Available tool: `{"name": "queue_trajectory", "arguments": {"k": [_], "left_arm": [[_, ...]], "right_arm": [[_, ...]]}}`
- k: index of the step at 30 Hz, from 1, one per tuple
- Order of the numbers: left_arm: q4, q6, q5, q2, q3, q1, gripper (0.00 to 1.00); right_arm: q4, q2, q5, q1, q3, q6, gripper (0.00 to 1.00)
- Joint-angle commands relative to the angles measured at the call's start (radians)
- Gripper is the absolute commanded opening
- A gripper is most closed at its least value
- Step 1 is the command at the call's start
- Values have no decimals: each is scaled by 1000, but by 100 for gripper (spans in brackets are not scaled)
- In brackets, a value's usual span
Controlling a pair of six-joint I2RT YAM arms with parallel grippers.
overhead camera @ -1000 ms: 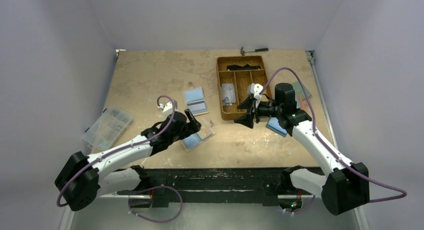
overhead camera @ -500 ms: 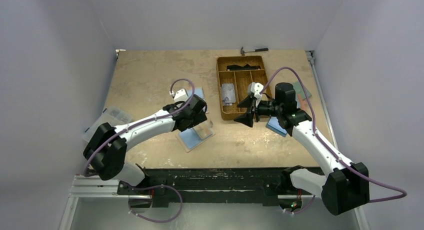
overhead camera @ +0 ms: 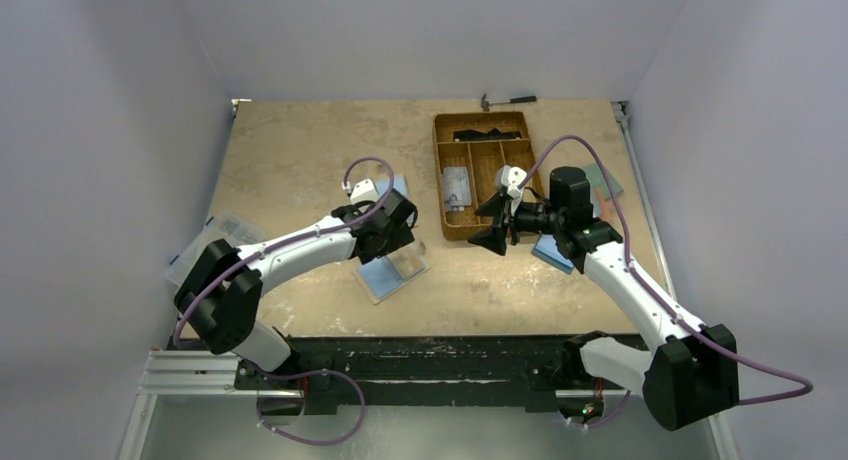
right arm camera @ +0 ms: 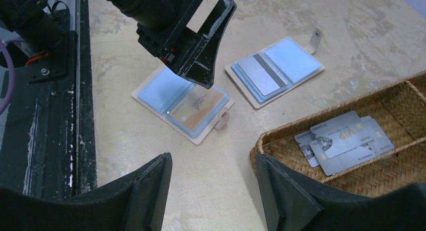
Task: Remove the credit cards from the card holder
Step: Remove the credit card from the card holder.
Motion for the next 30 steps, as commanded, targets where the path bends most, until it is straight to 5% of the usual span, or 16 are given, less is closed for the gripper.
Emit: {"name": "queue_trajectory", "arguments": {"k": [1, 30], "left_arm": [[0, -11, -7, 18, 44, -6, 73], [-57, 17, 52, 190, 158, -6, 62]], "right_arm": [[24, -27, 10, -4, -5, 3, 70], [25, -26, 13, -4, -9, 3, 71]]}}
